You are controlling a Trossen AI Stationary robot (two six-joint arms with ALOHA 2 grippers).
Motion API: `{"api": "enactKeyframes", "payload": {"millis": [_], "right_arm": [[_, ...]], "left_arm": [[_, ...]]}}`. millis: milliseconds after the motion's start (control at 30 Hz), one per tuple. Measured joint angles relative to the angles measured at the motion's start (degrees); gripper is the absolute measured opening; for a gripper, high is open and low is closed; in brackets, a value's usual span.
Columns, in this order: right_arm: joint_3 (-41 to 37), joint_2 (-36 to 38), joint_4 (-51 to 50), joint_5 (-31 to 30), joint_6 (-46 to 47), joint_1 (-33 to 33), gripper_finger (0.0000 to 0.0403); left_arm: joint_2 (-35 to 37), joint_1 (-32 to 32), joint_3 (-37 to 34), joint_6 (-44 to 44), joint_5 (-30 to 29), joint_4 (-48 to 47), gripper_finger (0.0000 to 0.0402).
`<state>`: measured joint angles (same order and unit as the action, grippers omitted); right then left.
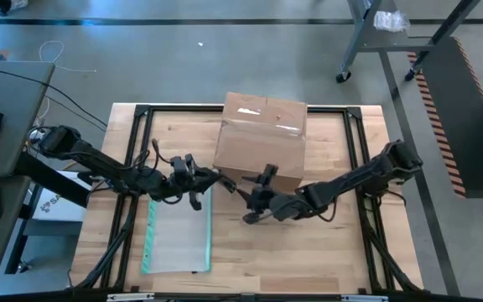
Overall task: Unpack boxes
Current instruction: Open the cardboard box using the black cutter
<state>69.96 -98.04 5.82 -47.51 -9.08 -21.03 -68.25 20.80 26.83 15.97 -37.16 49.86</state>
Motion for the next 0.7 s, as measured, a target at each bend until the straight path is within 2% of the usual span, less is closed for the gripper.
{"api": "enactKeyframes", "payload": {"millis": [200, 333, 533, 700], "right_arm": [[3.5, 0.0, -6.0, 8.9, -1.7, 3.1, 0.017], [5.4, -0.1, -11.3, 12.5, 1.2, 5.0, 0.017], [5.8, 0.0, -11.3, 28.8, -6.0, 7.2, 0.017], [5.8, 0.0, -10.2, 31.2, 1.4, 8.3, 0.017]], "left_arm": [[0.0, -0.3, 0.0, 0.1, 0.0, -0.4, 0.0035], [0.0, -0.3, 0.0, 0.2, -0.1, -0.6, 0.0035], [0.0, -0.5, 0.0, 0.3, 0.7, -1.0, 0.0037], [0.0, -0.5, 0.0, 0.0, 0.5, -1.1, 0.0039]]}}
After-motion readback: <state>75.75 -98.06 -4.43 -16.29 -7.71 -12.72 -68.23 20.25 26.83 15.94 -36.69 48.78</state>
